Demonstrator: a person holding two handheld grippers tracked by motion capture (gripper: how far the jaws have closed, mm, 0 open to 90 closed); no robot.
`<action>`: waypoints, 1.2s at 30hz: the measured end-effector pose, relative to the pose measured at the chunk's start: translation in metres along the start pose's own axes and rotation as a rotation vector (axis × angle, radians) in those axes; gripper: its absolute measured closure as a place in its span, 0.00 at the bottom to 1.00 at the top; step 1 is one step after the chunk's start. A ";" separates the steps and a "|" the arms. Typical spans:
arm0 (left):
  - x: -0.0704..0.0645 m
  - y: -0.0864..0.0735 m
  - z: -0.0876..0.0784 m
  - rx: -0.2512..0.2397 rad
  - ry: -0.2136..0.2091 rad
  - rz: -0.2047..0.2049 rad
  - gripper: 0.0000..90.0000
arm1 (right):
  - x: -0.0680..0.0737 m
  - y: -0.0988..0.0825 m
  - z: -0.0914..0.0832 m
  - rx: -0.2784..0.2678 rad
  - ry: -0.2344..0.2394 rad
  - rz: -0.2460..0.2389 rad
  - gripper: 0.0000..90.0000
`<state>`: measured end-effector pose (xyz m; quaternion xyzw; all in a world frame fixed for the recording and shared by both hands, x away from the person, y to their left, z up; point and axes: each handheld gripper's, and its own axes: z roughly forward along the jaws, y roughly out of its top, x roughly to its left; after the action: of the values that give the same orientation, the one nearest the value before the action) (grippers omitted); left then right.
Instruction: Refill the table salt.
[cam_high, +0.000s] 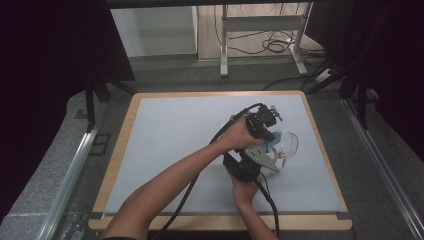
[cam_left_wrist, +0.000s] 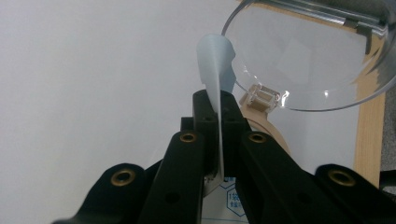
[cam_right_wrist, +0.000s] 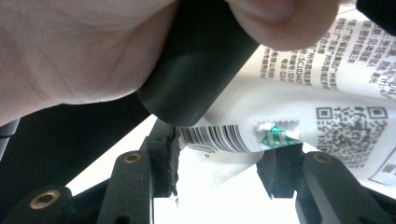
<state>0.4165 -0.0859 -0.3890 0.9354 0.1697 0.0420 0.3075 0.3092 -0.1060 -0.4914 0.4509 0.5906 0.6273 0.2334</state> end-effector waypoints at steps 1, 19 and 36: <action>0.000 -0.001 0.000 -0.007 -0.002 0.000 1.00 | 0.000 0.000 0.000 0.000 0.000 -0.002 0.61; 0.004 -0.018 -0.014 -0.073 -0.016 -0.039 1.00 | 0.002 -0.017 -0.007 0.069 0.016 -0.062 0.60; 0.003 -0.034 -0.035 -0.174 -0.035 -0.076 1.00 | -0.003 -0.030 -0.017 0.169 0.006 -0.156 0.57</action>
<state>0.4026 -0.0392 -0.3808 0.8986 0.1952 0.0285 0.3918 0.2896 -0.1117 -0.5191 0.4194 0.6753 0.5567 0.2410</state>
